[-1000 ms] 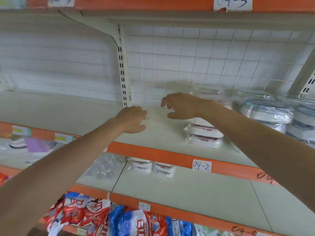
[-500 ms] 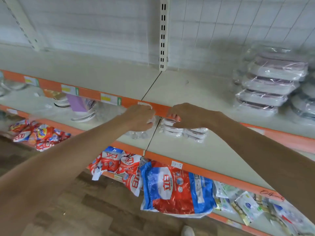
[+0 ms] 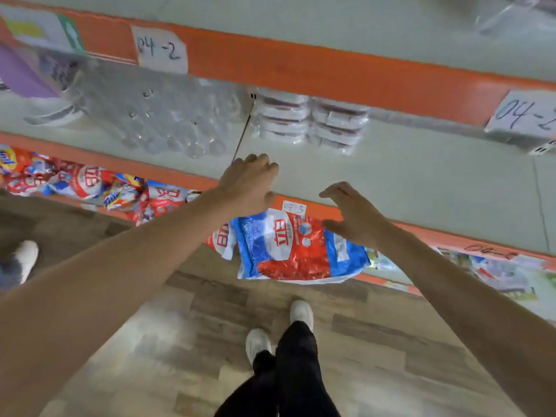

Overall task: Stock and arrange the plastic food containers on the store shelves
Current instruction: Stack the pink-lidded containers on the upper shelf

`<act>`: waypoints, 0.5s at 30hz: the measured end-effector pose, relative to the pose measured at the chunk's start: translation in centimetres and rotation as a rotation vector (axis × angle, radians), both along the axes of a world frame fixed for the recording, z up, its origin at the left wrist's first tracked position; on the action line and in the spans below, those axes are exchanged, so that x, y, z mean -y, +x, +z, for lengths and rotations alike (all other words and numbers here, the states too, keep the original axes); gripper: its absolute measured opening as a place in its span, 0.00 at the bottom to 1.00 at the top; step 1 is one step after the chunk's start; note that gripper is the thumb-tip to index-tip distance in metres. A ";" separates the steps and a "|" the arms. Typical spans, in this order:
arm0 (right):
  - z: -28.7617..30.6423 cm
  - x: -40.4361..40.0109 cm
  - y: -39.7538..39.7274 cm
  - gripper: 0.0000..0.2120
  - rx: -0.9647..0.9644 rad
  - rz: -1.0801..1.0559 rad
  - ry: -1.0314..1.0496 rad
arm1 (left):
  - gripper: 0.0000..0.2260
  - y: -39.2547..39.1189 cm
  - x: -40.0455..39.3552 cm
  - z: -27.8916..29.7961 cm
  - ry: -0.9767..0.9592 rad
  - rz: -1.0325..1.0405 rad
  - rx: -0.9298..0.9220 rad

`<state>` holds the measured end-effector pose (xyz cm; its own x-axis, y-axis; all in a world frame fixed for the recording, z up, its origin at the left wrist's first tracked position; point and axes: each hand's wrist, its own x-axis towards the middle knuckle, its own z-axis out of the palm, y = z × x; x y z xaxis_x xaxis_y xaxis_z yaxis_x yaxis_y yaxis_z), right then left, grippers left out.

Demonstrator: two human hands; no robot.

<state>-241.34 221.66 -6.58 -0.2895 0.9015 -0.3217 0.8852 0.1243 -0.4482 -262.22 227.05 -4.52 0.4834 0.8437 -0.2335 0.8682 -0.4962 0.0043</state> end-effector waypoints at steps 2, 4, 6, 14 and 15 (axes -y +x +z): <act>-2.7 -0.6 2.0 0.26 -0.035 -0.114 -0.022 | 0.19 1.8 -0.9 -2.8 -0.024 0.024 0.025; -5.0 -1.4 4.1 0.26 -0.057 -0.224 -0.042 | 0.20 3.7 -2.0 -5.5 -0.038 0.055 0.070; -6.9 -2.0 5.7 0.26 -0.075 -0.294 -0.045 | 0.21 5.3 -3.0 -7.7 -0.038 0.091 0.114; -10.3 -7.5 10.0 0.26 -0.133 -0.475 -0.006 | 0.21 7.8 -6.9 -12.1 0.003 0.140 0.230; -10.2 -8.3 10.2 0.27 -0.147 -0.497 0.003 | 0.21 7.8 -7.3 -12.1 0.009 0.148 0.239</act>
